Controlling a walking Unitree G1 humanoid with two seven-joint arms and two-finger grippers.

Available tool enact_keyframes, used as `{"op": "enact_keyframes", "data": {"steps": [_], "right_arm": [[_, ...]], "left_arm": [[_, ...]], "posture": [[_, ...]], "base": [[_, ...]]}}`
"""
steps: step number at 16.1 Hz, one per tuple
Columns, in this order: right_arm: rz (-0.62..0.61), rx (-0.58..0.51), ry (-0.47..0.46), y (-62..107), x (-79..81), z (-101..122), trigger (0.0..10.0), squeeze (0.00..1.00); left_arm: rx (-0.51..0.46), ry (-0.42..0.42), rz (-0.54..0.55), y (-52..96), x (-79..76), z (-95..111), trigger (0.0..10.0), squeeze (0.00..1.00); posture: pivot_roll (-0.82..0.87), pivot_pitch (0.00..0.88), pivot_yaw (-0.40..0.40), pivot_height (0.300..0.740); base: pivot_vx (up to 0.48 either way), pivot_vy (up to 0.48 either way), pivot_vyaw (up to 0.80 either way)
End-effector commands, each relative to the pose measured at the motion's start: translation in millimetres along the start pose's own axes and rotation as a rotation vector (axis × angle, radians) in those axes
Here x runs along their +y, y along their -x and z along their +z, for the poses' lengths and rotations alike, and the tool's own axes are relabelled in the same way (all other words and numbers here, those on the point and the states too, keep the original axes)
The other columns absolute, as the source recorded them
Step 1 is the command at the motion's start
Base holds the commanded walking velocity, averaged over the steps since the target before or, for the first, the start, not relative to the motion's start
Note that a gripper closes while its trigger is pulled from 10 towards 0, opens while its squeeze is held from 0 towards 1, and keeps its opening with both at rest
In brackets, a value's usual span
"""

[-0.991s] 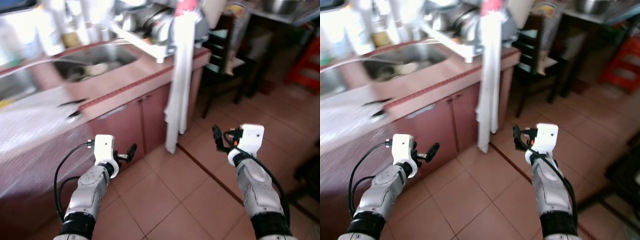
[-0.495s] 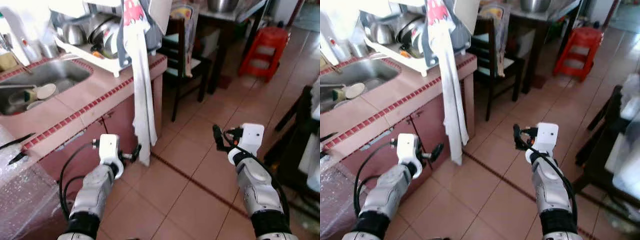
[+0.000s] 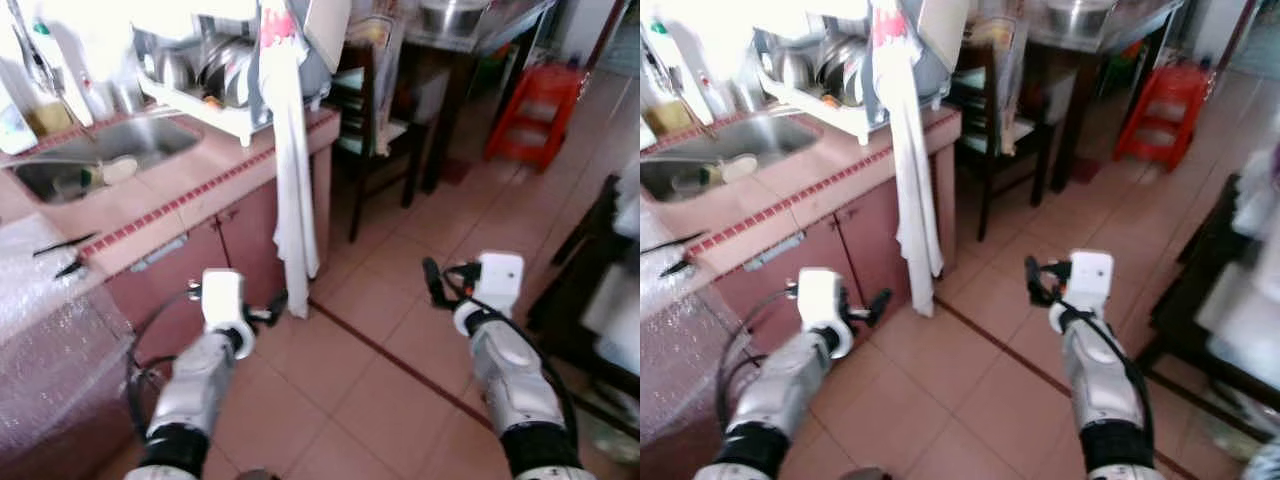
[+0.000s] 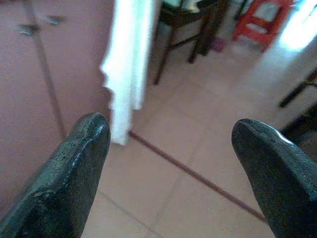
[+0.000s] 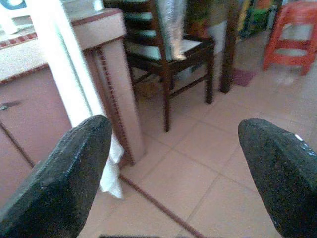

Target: Kitchen organization

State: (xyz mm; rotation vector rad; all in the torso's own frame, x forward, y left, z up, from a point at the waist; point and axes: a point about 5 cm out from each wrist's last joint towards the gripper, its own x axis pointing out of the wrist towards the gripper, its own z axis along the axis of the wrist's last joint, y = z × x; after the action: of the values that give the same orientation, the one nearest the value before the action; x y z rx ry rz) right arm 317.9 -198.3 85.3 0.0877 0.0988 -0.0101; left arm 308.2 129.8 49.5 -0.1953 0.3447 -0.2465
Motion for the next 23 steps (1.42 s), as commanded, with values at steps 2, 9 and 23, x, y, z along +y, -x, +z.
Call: {"op": "enact_keyframes", "data": {"steps": [2, 9, 23], "right_arm": [[0.003, -0.019, 0.0, -1.4, 1.2, 4.6, 10.0, 0.0], [-0.008, -0.033, -0.005, -1.6, -1.2, 8.2, 10.0, 0.0], [0.011, 0.022, -0.098, -15.2, 19.9, -4.1, 10.0, 0.0]], "left_arm": [[-0.011, -0.015, 0.011, -1.1, 3.0, 5.2, 10.0, 0.0], [-0.022, 0.004, 0.053, -3.7, 7.1, 9.6, 10.0, 0.0], [0.029, -0.121, 0.244, 0.3, 44.5, 3.1, 10.0, 0.0]], "posture": [[-0.07, 0.033, 0.015, 0.74], [-0.08, 0.032, 0.023, 0.74], [-0.04, 0.021, 0.02, 0.74]], "base": [[0.0, -0.24, 0.0], [0.0, -0.047, 0.0], [0.0, 0.0, 0.16]]}}
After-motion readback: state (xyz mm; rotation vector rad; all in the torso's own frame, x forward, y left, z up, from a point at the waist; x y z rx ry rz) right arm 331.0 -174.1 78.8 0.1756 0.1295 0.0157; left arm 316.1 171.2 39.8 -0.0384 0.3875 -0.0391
